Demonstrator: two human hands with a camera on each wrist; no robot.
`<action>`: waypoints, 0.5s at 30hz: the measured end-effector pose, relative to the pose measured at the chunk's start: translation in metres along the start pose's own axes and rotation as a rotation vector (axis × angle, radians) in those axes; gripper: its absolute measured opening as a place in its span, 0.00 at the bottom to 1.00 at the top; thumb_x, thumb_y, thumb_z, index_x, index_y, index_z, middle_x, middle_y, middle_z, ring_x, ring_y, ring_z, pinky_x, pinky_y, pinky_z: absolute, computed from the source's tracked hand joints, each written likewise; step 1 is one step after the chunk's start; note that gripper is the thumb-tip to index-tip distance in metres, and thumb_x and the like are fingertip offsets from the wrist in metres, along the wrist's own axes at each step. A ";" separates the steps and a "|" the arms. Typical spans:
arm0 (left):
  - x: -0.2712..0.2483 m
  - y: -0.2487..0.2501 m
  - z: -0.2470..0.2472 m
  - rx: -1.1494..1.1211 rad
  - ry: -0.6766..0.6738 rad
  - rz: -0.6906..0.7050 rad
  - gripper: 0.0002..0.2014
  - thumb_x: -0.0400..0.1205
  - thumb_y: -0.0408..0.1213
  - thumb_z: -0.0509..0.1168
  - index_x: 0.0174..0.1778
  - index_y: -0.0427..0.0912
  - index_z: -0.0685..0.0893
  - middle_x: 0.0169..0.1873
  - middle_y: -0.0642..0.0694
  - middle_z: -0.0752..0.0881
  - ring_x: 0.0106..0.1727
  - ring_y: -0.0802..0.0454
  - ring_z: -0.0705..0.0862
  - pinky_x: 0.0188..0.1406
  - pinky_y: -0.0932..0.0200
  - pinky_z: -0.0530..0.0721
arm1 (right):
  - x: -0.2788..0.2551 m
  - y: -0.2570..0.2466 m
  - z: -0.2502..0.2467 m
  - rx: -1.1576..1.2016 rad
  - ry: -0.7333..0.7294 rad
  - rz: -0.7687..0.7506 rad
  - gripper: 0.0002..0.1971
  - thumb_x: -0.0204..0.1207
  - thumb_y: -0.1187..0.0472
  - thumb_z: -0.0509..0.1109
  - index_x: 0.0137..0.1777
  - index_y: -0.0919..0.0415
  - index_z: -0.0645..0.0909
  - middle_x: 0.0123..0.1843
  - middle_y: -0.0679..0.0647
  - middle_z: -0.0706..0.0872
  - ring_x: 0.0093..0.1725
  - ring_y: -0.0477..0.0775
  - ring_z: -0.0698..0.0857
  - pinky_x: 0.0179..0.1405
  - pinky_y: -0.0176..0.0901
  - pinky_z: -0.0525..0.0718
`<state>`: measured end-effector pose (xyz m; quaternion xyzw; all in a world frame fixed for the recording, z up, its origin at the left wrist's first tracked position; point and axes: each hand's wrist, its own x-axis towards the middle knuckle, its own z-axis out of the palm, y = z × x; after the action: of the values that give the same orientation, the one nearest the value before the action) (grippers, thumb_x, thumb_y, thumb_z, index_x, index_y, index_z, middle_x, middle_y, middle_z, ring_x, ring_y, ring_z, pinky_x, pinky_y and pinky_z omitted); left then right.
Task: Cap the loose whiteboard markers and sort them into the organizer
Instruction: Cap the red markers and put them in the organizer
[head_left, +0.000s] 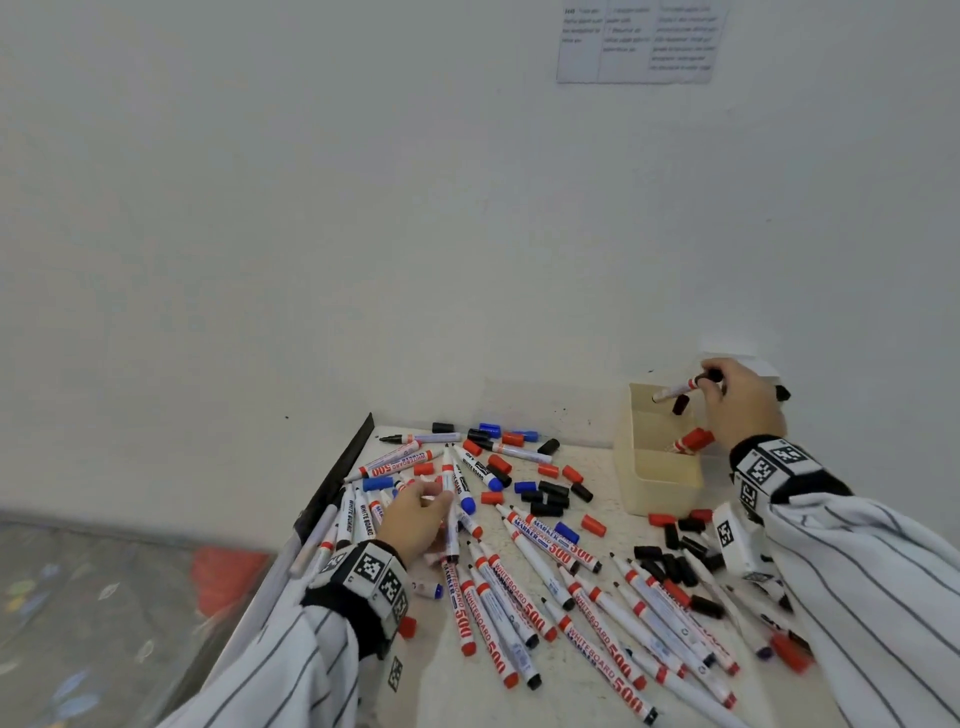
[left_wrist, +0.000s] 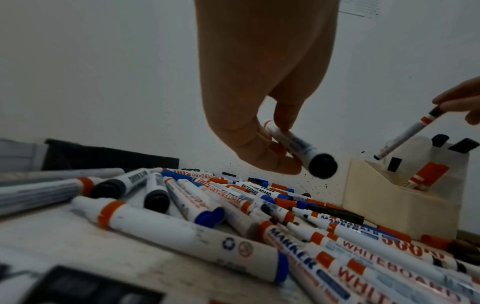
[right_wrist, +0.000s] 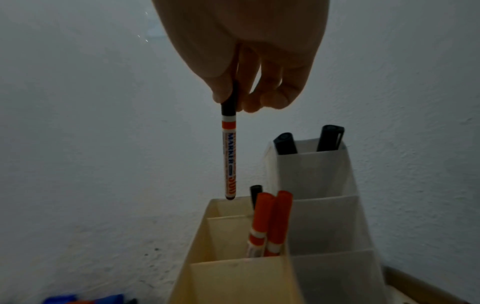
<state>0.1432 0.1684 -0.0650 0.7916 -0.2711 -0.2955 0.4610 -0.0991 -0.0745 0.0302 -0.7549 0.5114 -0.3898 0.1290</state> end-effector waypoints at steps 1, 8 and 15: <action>0.002 0.002 0.002 -0.009 -0.017 -0.016 0.14 0.84 0.43 0.59 0.63 0.43 0.76 0.46 0.45 0.84 0.38 0.51 0.85 0.41 0.58 0.88 | 0.005 0.004 0.001 -0.040 -0.016 0.010 0.13 0.81 0.62 0.61 0.63 0.58 0.79 0.60 0.59 0.84 0.57 0.62 0.82 0.48 0.47 0.76; 0.017 0.017 0.012 -0.064 -0.065 -0.072 0.12 0.84 0.42 0.61 0.62 0.44 0.76 0.55 0.42 0.82 0.43 0.50 0.87 0.37 0.59 0.89 | 0.024 0.017 0.015 -0.116 -0.108 -0.022 0.14 0.80 0.70 0.59 0.63 0.68 0.78 0.63 0.63 0.77 0.61 0.63 0.78 0.46 0.31 0.73; 0.026 0.020 0.020 -0.093 -0.111 -0.126 0.06 0.84 0.41 0.61 0.55 0.47 0.74 0.44 0.45 0.83 0.36 0.53 0.86 0.34 0.61 0.88 | 0.030 0.022 0.039 -0.317 -0.138 -0.014 0.12 0.80 0.66 0.60 0.60 0.59 0.79 0.55 0.63 0.83 0.55 0.64 0.78 0.51 0.51 0.78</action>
<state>0.1437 0.1303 -0.0611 0.7671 -0.2320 -0.3798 0.4620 -0.0803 -0.1182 0.0045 -0.7944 0.5510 -0.2523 0.0406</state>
